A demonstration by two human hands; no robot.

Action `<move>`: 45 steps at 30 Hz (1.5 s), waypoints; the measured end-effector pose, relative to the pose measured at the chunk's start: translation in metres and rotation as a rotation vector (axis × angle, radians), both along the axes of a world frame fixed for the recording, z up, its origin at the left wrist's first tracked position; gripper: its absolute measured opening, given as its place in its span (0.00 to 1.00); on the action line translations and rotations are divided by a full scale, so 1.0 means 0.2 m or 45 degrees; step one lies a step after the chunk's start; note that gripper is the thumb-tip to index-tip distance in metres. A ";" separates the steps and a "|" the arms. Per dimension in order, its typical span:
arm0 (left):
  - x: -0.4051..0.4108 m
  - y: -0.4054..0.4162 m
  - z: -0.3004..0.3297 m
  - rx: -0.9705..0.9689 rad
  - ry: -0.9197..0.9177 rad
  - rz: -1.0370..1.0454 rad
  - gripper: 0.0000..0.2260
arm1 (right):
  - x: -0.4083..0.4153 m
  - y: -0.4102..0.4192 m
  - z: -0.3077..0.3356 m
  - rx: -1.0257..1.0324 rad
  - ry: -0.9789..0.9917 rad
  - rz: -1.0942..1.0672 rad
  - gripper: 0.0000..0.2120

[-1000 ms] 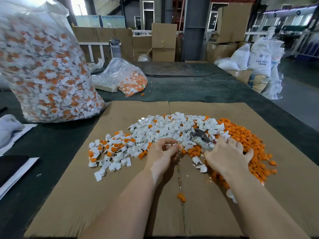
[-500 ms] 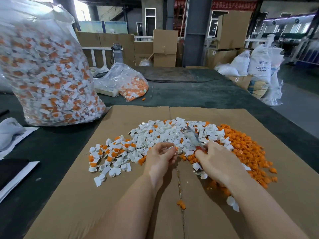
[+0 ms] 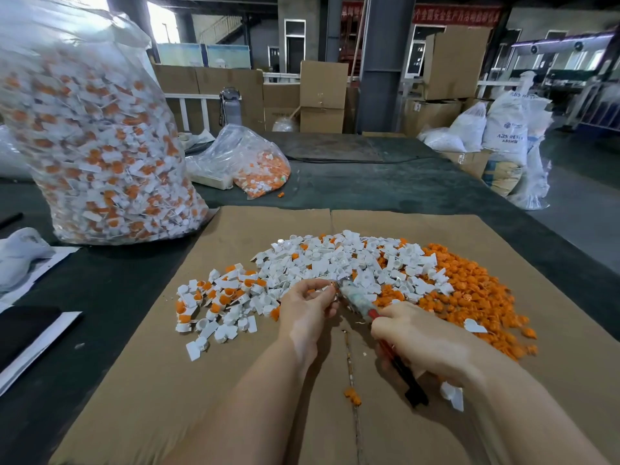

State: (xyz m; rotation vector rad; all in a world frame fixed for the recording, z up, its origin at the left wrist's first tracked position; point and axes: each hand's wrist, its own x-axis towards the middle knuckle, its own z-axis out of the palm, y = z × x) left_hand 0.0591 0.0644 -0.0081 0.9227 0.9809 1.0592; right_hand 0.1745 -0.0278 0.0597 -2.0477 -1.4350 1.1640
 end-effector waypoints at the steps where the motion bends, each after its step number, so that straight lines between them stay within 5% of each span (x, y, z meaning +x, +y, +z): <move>1: 0.00 0.00 0.00 -0.003 0.008 -0.001 0.04 | -0.01 0.00 0.00 0.005 -0.036 0.020 0.08; 9: -0.01 0.00 -0.01 0.007 0.055 -0.017 0.03 | -0.04 0.03 -0.05 0.105 -0.461 0.088 0.12; 20: -0.02 -0.01 -0.01 0.016 -0.073 -0.010 0.04 | 0.03 0.02 -0.12 0.318 -0.323 -0.189 0.18; 27: -0.03 -0.02 -0.04 0.247 0.257 -0.131 0.09 | 0.19 0.07 -0.19 0.453 -1.023 -0.395 0.28; 35: -0.04 -0.05 -0.04 0.456 0.446 -0.115 0.12 | 0.22 0.08 -0.27 0.274 -1.426 -0.329 0.33; 41: -0.02 -0.04 -0.06 0.431 0.460 -0.093 0.11 | 0.06 0.11 -0.32 1.099 -0.941 -0.085 0.10; 45: -0.01 -0.04 -0.05 0.440 0.538 -0.090 0.08 | -0.01 0.11 -0.36 1.295 -0.766 0.015 0.06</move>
